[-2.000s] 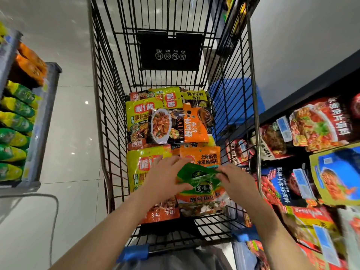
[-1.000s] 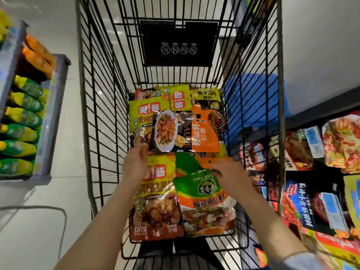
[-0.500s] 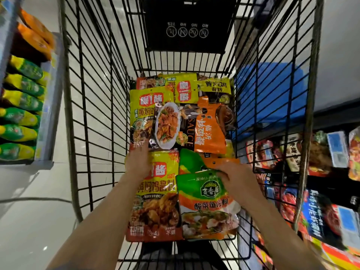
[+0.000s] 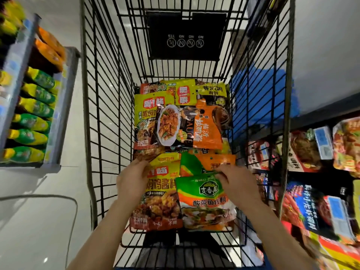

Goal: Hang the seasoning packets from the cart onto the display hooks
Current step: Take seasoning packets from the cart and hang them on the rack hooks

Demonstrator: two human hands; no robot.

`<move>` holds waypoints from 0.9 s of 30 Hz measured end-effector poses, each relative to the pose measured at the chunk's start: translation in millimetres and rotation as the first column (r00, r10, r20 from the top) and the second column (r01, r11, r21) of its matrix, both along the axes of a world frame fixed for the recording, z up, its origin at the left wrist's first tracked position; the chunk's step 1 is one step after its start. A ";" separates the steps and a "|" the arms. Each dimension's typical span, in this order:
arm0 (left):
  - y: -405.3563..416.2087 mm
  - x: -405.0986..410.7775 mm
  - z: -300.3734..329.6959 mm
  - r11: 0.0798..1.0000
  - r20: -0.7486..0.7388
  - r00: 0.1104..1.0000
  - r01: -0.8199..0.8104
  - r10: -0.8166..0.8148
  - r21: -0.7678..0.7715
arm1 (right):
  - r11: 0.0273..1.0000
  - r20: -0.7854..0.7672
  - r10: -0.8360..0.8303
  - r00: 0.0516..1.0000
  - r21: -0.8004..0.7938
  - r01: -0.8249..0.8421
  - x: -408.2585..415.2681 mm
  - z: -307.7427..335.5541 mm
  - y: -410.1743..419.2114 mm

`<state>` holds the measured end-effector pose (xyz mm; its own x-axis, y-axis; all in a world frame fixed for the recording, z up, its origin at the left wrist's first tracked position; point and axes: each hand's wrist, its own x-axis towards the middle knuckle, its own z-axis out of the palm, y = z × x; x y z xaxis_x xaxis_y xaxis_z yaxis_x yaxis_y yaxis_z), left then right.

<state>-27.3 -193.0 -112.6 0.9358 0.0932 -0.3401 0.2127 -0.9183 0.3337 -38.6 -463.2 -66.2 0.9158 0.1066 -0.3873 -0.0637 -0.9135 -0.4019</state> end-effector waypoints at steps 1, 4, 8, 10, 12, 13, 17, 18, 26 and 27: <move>0.5 -4.5 8.8 1.000 0.039 0.999 0.017 -0.016 -0.010 | 1.000 0.015 0.004 1.000 -0.013 -0.004 -6.3 6.4 -0.6; 2.5 -19.1 33.9 0.992 0.106 0.987 0.124 -0.123 -0.012 | 0.999 0.137 -0.036 0.990 -0.008 0.037 -27.1 28.3 -0.2; 9.8 -37.9 67.5 0.955 0.267 0.927 0.289 -0.262 -0.067 | 0.995 0.316 -0.012 0.949 -0.088 0.041 -56.8 56.1 9.5; 14.5 -42.9 87.4 0.959 0.306 0.926 0.264 -0.223 -0.101 | 0.993 0.405 -0.016 0.914 -0.099 0.061 -73.4 70.4 17.0; 19.0 -47.0 108.4 0.949 0.351 0.913 0.274 -0.207 -0.154 | 0.986 0.478 -0.036 0.878 -0.126 0.109 -90.8 81.9 26.1; 21.2 -48.7 118.4 0.931 0.401 0.890 0.312 -0.218 -0.187 | 0.979 0.503 -0.053 0.863 -0.146 0.145 -98.1 88.7 30.8; 29.9 -47.7 159.6 0.882 0.545 0.816 0.388 -0.194 -0.267 | 0.937 0.663 -0.137 0.736 -0.155 0.314 -123.0 129.7 40.6; 31.6 -45.1 170.0 0.878 0.572 0.796 0.402 -0.195 -0.260 | 0.921 0.703 -0.153 0.695 -0.154 0.358 -129.1 145.1 41.7; 46.1 -29.2 255.7 0.756 0.770 0.605 0.596 -0.203 -0.269 | 0.816 0.861 -0.230 0.454 -0.083 0.572 -190.1 254.4 50.8; 47.1 -30.1 266.5 0.730 0.785 0.581 0.630 -0.216 -0.265 | 0.808 0.871 -0.232 0.432 -0.075 0.584 -198.0 264.7 51.2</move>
<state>-57.3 -145.9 153.9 0.7775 -0.3542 0.5196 -0.6270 -0.5001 0.5973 -236.6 -412.0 198.5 0.7241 -0.3356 0.6025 -0.2848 -0.9411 -0.1821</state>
